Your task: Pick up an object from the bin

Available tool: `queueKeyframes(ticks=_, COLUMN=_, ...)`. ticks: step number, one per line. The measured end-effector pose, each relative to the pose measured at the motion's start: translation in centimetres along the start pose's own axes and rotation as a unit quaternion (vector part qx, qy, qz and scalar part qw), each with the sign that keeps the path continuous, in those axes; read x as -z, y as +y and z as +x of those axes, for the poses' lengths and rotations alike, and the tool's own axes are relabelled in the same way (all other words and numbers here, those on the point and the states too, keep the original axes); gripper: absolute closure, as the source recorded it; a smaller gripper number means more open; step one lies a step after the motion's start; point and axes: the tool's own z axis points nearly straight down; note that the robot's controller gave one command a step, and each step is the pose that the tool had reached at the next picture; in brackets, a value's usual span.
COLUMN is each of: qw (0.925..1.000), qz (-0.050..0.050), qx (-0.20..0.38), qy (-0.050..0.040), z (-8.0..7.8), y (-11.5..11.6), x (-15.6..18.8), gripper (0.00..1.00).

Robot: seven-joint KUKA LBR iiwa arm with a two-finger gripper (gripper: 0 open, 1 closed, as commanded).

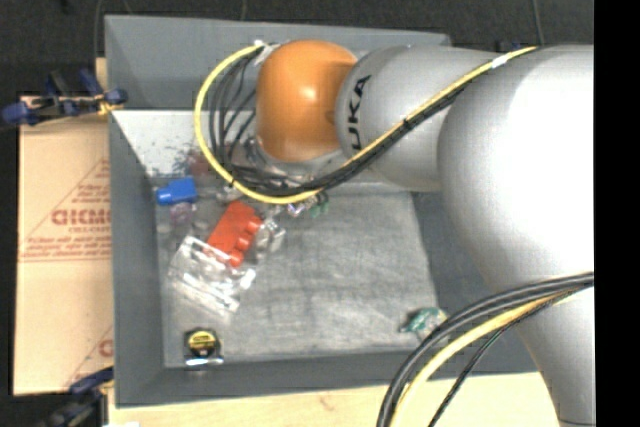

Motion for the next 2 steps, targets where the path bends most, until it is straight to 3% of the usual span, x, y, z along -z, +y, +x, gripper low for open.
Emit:
queueKeyframes(ticks=1, qw=1.0, qz=0.0, qx=-0.001, qy=-0.0029, z=-0.2, y=0.0, x=0.3, gripper=1.0)
queueKeyframes(ticks=2, qw=0.9998, qz=0.001, qx=-0.017, qy=-0.0064, z=-2.0, y=0.1, x=11.5, gripper=1.0)
